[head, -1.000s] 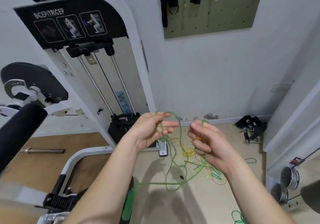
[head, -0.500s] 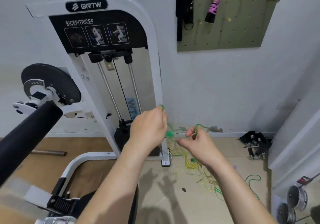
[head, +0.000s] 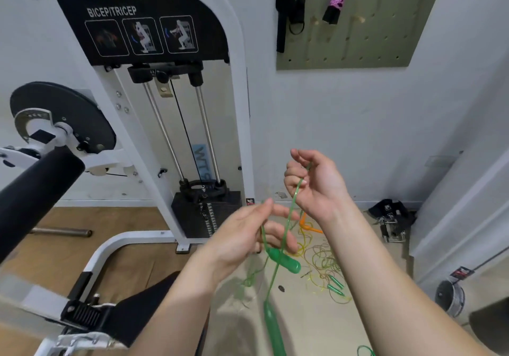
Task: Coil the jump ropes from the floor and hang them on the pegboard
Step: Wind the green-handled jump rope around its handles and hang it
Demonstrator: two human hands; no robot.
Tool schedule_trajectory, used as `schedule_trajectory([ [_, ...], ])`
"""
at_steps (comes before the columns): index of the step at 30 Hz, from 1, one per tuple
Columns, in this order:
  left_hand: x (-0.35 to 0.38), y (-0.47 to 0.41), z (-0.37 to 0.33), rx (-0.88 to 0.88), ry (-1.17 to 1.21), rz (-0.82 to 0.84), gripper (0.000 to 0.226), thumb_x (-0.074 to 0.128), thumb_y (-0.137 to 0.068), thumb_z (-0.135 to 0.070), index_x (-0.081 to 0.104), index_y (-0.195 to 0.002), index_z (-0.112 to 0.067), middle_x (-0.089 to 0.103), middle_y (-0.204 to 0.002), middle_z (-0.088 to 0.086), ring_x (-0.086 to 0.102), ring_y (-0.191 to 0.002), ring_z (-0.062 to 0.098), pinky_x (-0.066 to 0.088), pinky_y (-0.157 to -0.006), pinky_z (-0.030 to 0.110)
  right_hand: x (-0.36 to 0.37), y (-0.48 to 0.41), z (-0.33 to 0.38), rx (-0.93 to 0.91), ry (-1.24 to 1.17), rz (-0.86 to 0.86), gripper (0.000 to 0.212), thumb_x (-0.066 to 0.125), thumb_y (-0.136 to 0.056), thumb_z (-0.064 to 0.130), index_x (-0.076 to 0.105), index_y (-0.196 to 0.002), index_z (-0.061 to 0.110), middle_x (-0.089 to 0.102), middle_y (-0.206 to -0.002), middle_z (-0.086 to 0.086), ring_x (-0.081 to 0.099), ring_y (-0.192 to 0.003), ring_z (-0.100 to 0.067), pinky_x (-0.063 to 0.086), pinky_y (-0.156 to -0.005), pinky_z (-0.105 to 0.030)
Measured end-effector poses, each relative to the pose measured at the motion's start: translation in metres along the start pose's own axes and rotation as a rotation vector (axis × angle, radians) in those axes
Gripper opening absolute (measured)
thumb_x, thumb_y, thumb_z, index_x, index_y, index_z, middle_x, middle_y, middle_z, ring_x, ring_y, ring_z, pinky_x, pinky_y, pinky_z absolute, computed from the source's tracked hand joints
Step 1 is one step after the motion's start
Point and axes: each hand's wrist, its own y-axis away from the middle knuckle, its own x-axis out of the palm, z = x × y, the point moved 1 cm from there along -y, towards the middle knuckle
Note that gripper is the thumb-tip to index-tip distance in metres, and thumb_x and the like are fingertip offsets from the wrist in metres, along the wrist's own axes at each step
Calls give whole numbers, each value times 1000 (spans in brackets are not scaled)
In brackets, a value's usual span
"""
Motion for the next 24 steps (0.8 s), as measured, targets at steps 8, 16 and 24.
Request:
schedule_trajectory([
  [8, 24, -31, -17, -2, 538, -101, 34, 38, -101, -29, 44, -71, -15, 27, -49, -4, 29, -39, 10, 43, -47, 22, -42, 14, 1, 10, 905, -189, 59, 40, -92, 63, 65, -107, 12, 55, -79, -4, 57, -66, -13, 43, -68, -30],
  [16, 37, -89, -24, -31, 659, -252, 34, 38, -102, -30, 44, -72, -15, 31, -48, -4, 27, -37, 8, 29, -36, 16, -62, 84, -30, 70, 699, 46, 39, 47, -94, 43, 62, -92, 7, 52, -60, -10, 51, -44, -21, 46, -47, -27],
  [24, 61, -49, 7, -133, -195, 50, 41, 40, -97, -45, 54, -104, -7, 55, -72, 2, 55, -54, 13, 51, -56, 28, -64, 64, -6, -365, 673, -291, 34, 49, -100, 34, 46, -72, 15, 39, -54, -5, 34, -41, -15, 30, -42, -23],
])
